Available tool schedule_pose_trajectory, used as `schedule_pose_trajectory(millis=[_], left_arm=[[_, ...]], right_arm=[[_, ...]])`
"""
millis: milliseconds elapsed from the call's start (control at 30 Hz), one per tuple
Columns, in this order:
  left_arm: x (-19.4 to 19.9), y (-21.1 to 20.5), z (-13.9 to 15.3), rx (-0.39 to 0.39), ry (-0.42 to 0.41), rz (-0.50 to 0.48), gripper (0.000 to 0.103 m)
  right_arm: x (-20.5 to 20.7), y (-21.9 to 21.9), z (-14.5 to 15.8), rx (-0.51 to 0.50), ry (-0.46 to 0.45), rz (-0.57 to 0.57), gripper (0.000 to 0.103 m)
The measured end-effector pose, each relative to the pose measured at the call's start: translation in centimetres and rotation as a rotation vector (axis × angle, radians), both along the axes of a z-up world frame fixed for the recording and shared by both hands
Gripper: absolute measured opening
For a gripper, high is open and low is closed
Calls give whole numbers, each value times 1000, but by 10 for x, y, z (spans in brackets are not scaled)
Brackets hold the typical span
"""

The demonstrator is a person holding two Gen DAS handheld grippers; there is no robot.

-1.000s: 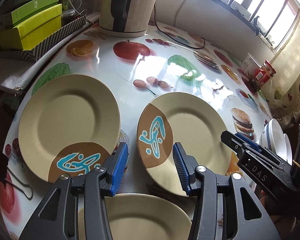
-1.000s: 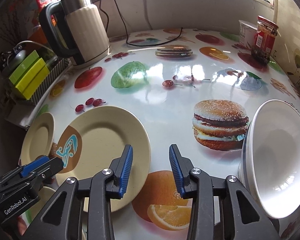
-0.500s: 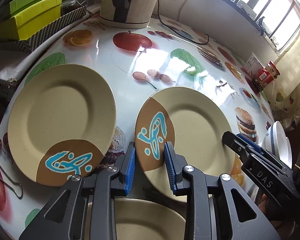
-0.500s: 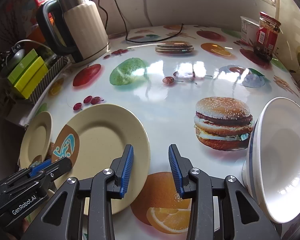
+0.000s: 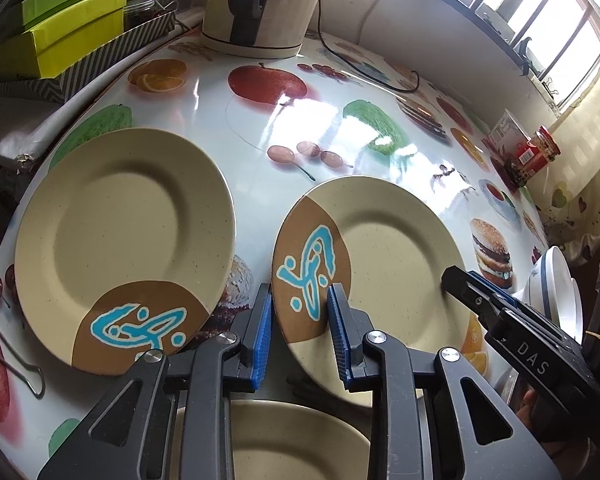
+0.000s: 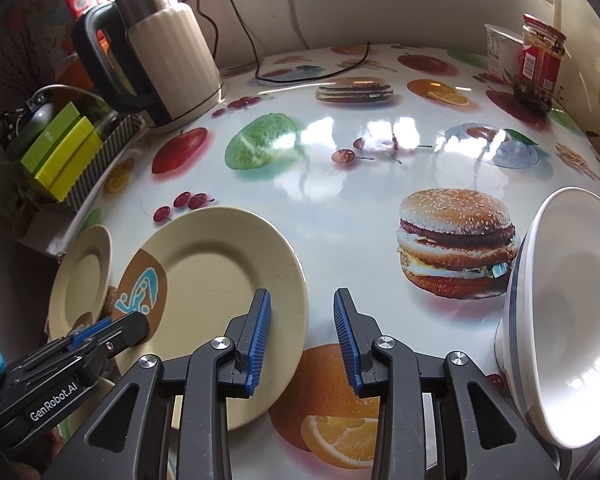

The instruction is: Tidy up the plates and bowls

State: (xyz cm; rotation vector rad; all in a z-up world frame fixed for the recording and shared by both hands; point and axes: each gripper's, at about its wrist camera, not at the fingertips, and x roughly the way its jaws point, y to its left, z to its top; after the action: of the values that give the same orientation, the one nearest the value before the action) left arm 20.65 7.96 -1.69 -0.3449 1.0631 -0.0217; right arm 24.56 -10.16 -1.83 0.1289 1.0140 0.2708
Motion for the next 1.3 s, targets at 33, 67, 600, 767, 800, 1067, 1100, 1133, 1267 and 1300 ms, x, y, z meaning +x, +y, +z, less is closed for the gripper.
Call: schedule_pose_trajectory(millis=[33, 67, 600, 767, 800, 1067, 1100, 1133, 1267, 1300], left_arm=[[0, 0, 0, 0, 0, -1, 28], [0, 0, 0, -2, 0, 0, 28], [2, 0, 1, 26, -6, -4, 28], [-3, -1, 7, 32, -21, -4, 28], [-4, 0, 9, 33, -26, -3, 28], [-19, 2, 25, 49, -58, -1, 28], [-22, 3, 26, 49, -59, 2, 28], [-25, 4, 27, 51, -63, 3, 28], [-30, 1, 28, 63, -72, -9, 25], [-30, -1, 26, 87, -64, -1, 25]], right_arm=[[1, -1, 0, 9, 4, 2, 31], [1, -1, -1, 19, 9, 2, 29], [-1, 0, -1, 46, 12, 18, 20], [-3, 0, 1, 53, 11, 17, 20], [-4, -1, 3, 57, 9, 18, 20], [-17, -1, 21, 74, -30, 35, 20], [-19, -1, 23, 76, -34, 38, 20], [-21, 0, 26, 77, -40, 40, 20], [-30, 0, 35, 92, -60, 57, 20], [-32, 1, 36, 106, -61, 69, 20]])
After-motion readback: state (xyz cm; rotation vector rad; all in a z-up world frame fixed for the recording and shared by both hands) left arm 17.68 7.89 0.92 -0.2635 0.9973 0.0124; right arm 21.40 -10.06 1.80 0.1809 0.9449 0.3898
